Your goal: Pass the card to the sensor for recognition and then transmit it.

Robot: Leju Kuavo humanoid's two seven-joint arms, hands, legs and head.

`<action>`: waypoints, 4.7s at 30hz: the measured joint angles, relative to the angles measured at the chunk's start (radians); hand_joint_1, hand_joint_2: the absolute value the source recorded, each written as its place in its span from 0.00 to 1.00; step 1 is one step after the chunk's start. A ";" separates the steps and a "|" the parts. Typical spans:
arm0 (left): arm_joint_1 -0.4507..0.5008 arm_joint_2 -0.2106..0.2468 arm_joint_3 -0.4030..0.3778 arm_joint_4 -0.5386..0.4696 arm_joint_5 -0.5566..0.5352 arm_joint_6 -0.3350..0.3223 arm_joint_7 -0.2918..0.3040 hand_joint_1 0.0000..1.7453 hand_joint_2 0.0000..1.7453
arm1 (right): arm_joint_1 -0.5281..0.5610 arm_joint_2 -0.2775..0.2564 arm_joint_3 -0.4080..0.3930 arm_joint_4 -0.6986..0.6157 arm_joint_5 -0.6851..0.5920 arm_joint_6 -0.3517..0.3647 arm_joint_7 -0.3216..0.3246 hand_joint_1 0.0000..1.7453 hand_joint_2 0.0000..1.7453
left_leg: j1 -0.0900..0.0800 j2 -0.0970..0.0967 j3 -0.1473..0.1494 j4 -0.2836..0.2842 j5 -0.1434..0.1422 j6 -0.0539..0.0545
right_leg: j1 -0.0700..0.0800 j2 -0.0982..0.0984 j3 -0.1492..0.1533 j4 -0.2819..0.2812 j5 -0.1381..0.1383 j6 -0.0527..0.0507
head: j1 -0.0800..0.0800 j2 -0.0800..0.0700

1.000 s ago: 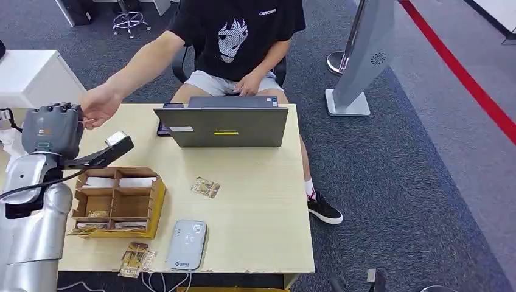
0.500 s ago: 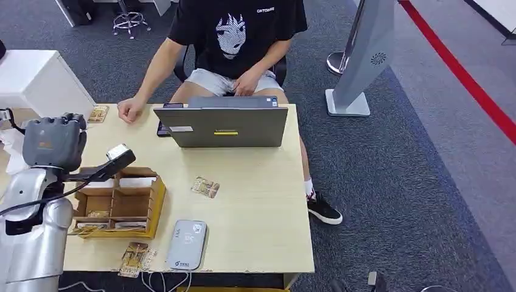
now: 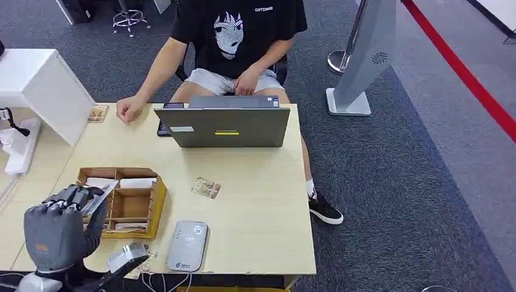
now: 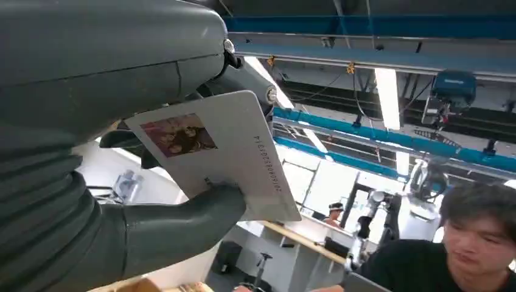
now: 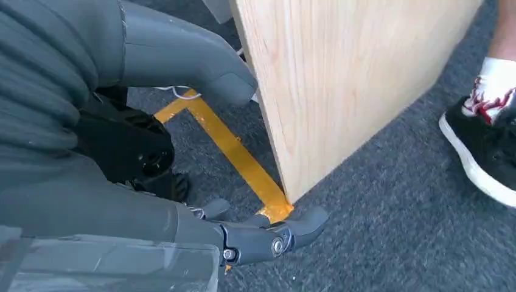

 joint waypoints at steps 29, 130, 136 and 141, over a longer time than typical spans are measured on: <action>0.001 -0.145 -0.232 0.383 0.124 -0.165 -0.007 1.00 1.00 | -0.001 0.008 -0.090 -0.006 0.068 0.034 -0.040 0.00 1.00 | -0.001 0.000 0.002 0.000 0.001 0.001 | -0.001 -0.001 0.002 0.000 0.002 0.000 | -0.002 0.000; 0.045 -0.188 0.097 -0.048 0.214 -0.011 -0.167 1.00 1.00 | -0.005 0.029 -0.216 -0.007 0.185 0.057 -0.011 0.00 1.00 | -0.001 0.000 0.003 0.000 0.002 0.001 | -0.001 -0.001 0.004 0.001 0.002 0.000 | -0.002 0.000; -0.051 -0.150 0.147 -0.023 0.131 -0.123 -0.015 1.00 1.00 | -0.009 0.029 -0.209 -0.007 0.225 0.064 0.014 0.00 1.00 | -0.001 -0.003 0.003 0.000 0.002 0.002 | -0.001 -0.005 0.003 0.000 0.001 0.001 | -0.002 0.000; -0.294 0.040 0.212 0.246 -0.002 -0.205 0.106 1.00 1.00 | -0.039 0.029 -0.178 -0.006 0.274 0.070 0.051 0.00 1.00 | 0.001 -0.002 0.003 0.000 0.008 -0.005 | 0.000 -0.004 0.002 0.002 0.006 -0.006 | -0.002 0.000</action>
